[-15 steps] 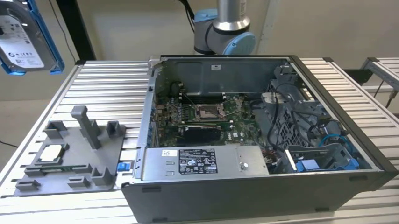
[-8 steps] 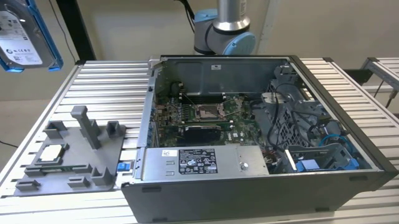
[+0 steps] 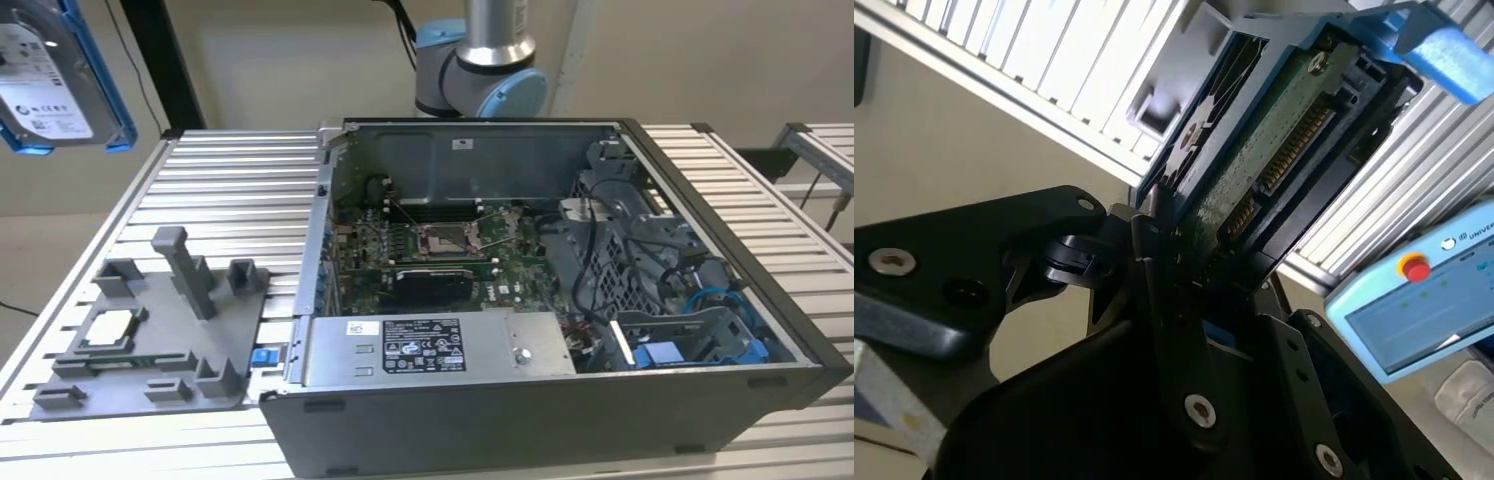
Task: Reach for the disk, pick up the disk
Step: 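Pick up the disk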
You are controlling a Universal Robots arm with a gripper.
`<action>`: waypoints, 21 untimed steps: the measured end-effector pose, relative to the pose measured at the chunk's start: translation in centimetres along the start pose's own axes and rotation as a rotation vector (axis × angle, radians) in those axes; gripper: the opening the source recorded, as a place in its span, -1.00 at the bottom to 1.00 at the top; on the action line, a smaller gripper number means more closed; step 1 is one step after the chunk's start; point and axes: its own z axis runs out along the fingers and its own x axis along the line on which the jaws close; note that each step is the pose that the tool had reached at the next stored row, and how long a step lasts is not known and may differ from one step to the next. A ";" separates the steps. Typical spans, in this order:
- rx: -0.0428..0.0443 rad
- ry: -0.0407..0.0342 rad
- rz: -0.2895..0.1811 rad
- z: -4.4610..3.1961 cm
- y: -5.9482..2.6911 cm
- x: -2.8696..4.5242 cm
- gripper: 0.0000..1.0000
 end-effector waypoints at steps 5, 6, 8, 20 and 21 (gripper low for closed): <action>-0.0001 0.0000 0.000 0.00 -0.38 0.01 -1.00; 0.0000 0.0000 0.000 0.00 -0.47 0.01 -1.00; 0.0000 0.0000 0.000 0.00 -0.63 0.01 -1.00; 0.0000 0.0000 0.000 -0.01 -1.65 0.03 -1.00; -0.0001 0.0000 0.000 -0.01 -1.73 0.03 -1.00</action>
